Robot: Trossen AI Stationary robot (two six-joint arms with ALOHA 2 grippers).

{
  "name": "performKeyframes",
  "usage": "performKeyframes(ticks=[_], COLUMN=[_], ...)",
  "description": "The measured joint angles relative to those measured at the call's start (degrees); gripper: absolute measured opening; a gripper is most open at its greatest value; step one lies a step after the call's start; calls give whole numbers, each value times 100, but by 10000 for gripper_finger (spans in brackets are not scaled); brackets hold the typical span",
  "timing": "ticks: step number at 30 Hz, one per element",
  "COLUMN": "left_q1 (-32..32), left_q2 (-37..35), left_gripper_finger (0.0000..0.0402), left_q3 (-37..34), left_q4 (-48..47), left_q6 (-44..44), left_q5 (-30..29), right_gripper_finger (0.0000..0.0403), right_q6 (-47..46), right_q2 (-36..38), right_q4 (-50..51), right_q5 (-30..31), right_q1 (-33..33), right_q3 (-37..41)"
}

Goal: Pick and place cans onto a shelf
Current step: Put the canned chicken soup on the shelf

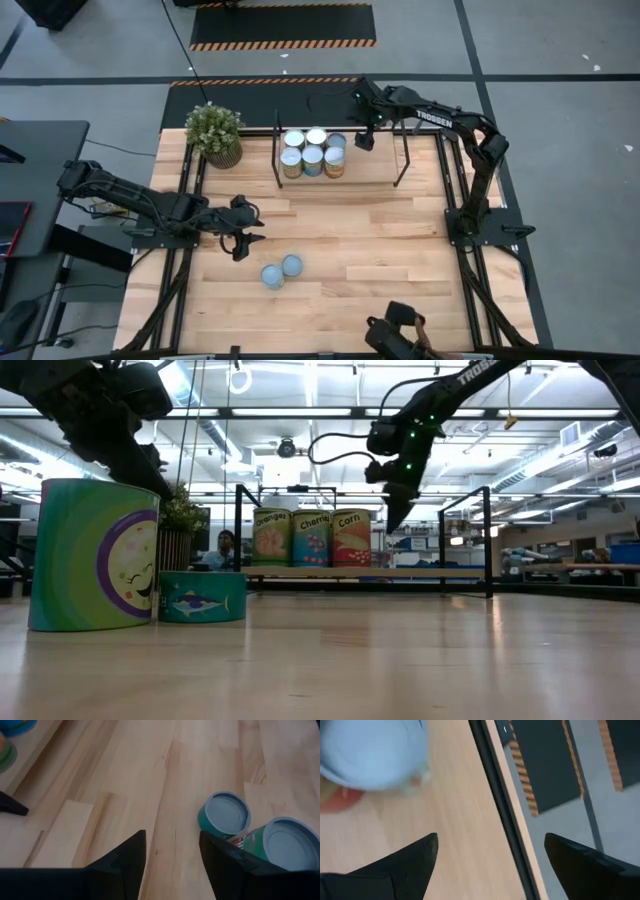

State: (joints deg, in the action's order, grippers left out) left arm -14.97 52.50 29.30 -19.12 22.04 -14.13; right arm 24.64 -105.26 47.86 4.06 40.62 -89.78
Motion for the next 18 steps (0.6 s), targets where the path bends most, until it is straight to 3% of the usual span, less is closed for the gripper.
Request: performKeyframes(ticks=[4, 12, 18], left_q1=[1, -24, -690], left_q2=[-1, -1, -1], left_gripper_finger=[190, 190, 190], left_q3=[2, 2, 2], left_q4=[-259, -1009, -988], left_q6=[226, 1145, 1829], left_q5=[258, 1764, 1927], right_gripper_finger=[373, 373, 373], right_q6=[-499, -1600, -2214], right_q2=[140, 377, 374], right_q4=[686, 1478, 1512], right_q5=[95, 95, 590], right_q1=[-171, -1229, -2278], right_q3=[0, -2, 63])
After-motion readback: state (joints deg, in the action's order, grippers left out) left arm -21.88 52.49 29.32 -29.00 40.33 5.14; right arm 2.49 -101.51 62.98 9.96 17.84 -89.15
